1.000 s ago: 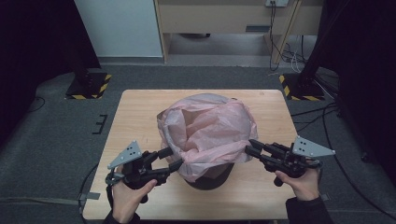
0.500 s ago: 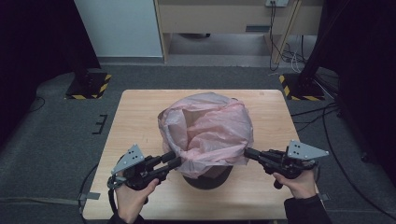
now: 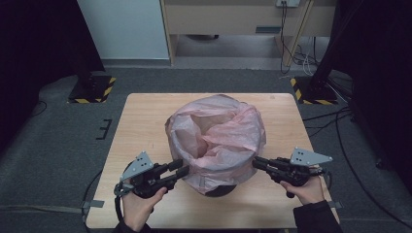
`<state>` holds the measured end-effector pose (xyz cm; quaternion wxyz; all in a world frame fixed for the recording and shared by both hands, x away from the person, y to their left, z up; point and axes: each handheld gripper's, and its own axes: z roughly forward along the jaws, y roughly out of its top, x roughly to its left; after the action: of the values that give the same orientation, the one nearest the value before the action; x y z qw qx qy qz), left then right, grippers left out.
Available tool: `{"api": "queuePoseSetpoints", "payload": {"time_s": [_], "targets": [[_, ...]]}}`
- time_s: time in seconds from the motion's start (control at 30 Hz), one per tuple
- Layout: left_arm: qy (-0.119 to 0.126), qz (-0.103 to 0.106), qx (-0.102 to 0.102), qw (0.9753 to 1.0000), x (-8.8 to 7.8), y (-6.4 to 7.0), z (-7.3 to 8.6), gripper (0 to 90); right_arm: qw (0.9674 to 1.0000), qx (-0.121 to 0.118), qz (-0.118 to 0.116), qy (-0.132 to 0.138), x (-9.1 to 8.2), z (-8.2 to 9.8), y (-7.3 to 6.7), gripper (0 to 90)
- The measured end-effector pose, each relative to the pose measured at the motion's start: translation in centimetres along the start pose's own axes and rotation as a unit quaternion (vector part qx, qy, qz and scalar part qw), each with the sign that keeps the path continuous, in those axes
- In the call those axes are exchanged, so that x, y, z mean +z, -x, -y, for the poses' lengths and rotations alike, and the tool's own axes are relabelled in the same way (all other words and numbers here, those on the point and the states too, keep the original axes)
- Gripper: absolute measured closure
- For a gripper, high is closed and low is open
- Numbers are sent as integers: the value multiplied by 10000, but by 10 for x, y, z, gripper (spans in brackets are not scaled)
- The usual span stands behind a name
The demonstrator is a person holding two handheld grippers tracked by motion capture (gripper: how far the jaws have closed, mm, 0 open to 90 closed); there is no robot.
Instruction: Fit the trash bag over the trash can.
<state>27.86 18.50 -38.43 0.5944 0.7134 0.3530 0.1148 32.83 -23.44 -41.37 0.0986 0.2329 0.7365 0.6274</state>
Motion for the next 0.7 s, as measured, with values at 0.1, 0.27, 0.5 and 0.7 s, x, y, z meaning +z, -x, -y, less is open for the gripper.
{"api": "queuePoseSetpoints", "payload": {"time_s": [0.1,0.27,0.5,0.7], "targets": [[225,-160,8,9996,-9,-4,-6,515,9998,103,-68,162,-3,-3,0,579],[541,-526,-50,9971,-26,-15,-12,408,9985,187,62,503,-9,-8,3,399],[619,-1026,15,9928,-31,-37,-9,295,9929,381,454,1029,-22,-18,7,292],[20,-1551,-133,9878,-19,-74,14,250,9860,483,813,1375,-26,-31,11,240]]}}
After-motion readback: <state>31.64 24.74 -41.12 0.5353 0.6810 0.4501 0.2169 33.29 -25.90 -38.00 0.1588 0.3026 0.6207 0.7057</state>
